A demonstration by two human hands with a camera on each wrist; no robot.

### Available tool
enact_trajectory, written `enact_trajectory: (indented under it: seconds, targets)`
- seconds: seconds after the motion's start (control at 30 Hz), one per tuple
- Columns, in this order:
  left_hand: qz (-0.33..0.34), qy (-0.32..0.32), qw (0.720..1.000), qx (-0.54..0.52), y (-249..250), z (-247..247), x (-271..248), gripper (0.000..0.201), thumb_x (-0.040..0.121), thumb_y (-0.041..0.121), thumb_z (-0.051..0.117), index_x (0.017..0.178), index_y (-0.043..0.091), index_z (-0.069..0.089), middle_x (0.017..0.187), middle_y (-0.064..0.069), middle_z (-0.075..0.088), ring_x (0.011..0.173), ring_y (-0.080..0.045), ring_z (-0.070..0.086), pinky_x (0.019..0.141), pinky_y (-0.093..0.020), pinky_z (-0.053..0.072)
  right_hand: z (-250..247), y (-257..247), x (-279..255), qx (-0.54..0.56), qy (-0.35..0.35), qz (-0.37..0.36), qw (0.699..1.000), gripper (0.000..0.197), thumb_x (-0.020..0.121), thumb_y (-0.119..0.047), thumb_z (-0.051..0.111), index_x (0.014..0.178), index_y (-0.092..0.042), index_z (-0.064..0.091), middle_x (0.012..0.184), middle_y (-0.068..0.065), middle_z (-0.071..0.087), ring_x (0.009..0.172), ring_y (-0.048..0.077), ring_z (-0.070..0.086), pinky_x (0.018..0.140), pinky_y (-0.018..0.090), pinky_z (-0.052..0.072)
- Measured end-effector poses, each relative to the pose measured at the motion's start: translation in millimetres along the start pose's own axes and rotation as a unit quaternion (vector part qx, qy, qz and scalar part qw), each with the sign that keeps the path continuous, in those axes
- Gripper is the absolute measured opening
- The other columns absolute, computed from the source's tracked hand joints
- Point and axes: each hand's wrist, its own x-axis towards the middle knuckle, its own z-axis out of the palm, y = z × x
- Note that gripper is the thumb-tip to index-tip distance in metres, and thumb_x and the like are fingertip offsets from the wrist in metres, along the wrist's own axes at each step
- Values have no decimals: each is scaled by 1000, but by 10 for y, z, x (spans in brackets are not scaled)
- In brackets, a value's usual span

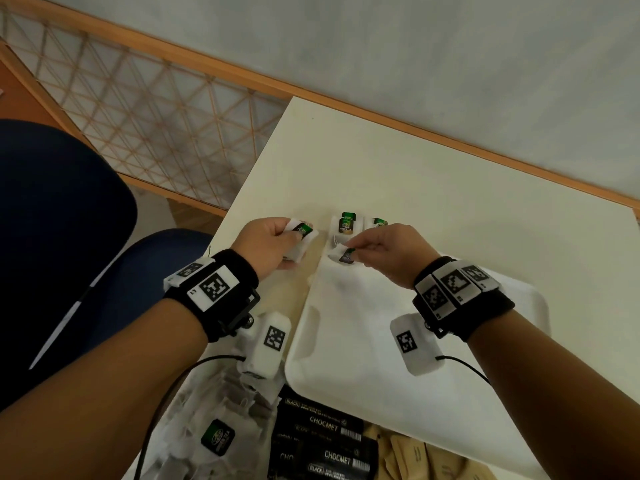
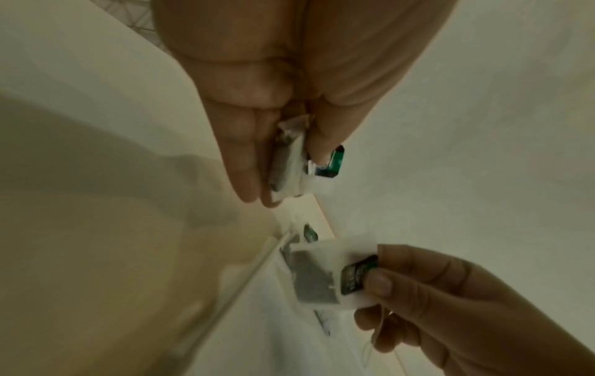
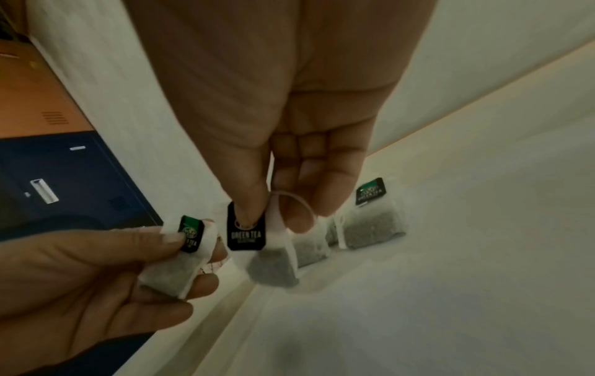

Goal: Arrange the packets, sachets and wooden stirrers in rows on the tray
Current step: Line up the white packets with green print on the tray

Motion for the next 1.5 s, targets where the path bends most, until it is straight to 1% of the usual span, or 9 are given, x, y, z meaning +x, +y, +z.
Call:
enact_trajectory:
  seconds: [0.13, 0.27, 0.47, 0.6, 0.77, 1.03, 1.13, 1.33, 1.5]
  targets:
    - [67, 25, 997, 33, 35, -73, 23, 20, 93, 14, 58, 105, 22, 72, 86, 15, 68, 73, 6, 57, 68, -6, 44, 19, -30, 136, -41, -7, 1, 999, 22, 89, -21, 61, 107, -26, 71, 82, -18, 60, 86, 6, 54, 78, 16, 37]
    - [81, 24, 996, 25, 44, -91, 32, 24, 91, 8, 59, 103, 26, 69, 92, 16, 69, 82, 5, 62, 77, -5, 46, 19, -7, 269, -54, 9, 8, 998, 23, 92, -19, 57, 110, -24, 70, 104, -4, 68, 89, 11, 55, 80, 20, 40]
    - [72, 1, 997, 14, 11, -31, 32, 35, 82, -4, 65, 105, 23, 66, 97, -19, 66, 82, -17, 58, 78, -20, 48, 24, 29, 313, -58, 57, 9, 997, 24, 92, -18, 55, 109, -24, 71, 108, -1, 67, 86, 9, 53, 76, 20, 39]
    - [50, 6, 998, 48, 27, 56, 34, 42, 80, 3, 72, 114, 25, 63, 81, 0, 63, 71, -7, 58, 65, -11, 43, 9, -14, 187, -20, 85, -29, 996, 23, 94, -31, 56, 110, -24, 70, 100, -4, 60, 88, 9, 55, 79, 22, 39]
    - [47, -33, 996, 73, 101, 250, 44, 38, 79, 6, 73, 105, 31, 62, 92, -8, 71, 83, -15, 66, 76, -20, 48, 39, -58, 26, 134, 55, -14, 989, 15, 83, -22, 71, 98, -20, 74, 80, -10, 68, 71, -4, 60, 68, 6, 44]
    - [60, -26, 988, 142, 75, 301, 177, 26, 83, 8, 65, 97, 30, 62, 91, 2, 69, 82, -9, 60, 72, -17, 42, -120, 225, -40, -10, -13, 34, 999, 10, 85, -21, 67, 92, -23, 73, 65, -3, 63, 63, 8, 55, 68, 23, 45]
    - [45, -4, 987, 155, 68, 298, 242, 29, 87, 8, 59, 110, 27, 58, 106, 1, 65, 92, -11, 58, 72, -16, 42, -129, 355, 49, -1, 56, 59, 997, 17, 85, -23, 67, 101, -20, 72, 68, -12, 62, 68, 3, 56, 67, 15, 41]
    - [-14, -35, 985, 166, 111, 365, 241, 54, 93, 12, 51, 143, 24, 32, 137, -7, 51, 116, -18, 53, 88, -23, 39, -80, 503, 105, 5, 152, 72, 986, 30, 82, -29, 70, 110, -27, 63, 90, -4, 67, 82, 12, 61, 73, 25, 48]
    - [-25, -45, 983, 175, 145, 421, 184, 63, 94, 11, 43, 150, 21, 17, 106, 0, 54, 96, -20, 57, 72, -22, 42, -3, 580, -82, 67, 142, 140, 978, 47, 72, -28, 81, 105, -23, 48, 79, -2, 66, 74, 11, 61, 60, 23, 46]
